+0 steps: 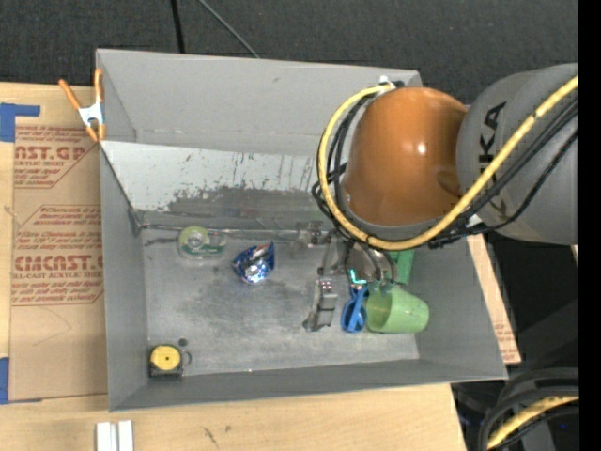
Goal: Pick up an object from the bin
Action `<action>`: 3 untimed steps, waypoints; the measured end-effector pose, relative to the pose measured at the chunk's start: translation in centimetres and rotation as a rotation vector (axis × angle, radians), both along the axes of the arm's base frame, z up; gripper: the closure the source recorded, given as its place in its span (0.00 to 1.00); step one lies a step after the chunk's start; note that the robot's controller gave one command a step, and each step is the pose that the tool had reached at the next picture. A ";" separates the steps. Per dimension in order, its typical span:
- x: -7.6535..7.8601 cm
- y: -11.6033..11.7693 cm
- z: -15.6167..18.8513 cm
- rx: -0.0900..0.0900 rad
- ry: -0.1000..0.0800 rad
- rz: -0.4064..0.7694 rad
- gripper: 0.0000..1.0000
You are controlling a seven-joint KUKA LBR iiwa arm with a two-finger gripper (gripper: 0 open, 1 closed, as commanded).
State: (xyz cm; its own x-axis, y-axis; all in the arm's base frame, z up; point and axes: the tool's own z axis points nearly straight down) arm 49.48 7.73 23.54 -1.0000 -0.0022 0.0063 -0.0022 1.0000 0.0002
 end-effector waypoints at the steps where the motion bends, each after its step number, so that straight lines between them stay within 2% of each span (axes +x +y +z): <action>1: 6.7 3.9 -6.4 0.001 -0.007 -0.110 0.00; 2: 7.0 1.8 -16.1 0.004 -0.018 -0.404 0.00; 3: 6.9 1.8 -16.0 0.003 -0.013 -0.404 1.00</action>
Offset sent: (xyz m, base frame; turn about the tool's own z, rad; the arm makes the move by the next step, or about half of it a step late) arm 0.0664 0.0367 -0.0605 0.1127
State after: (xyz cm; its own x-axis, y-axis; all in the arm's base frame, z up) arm 56.40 9.52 7.50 -0.9203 0.3912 -0.0059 0.3912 0.9203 0.0059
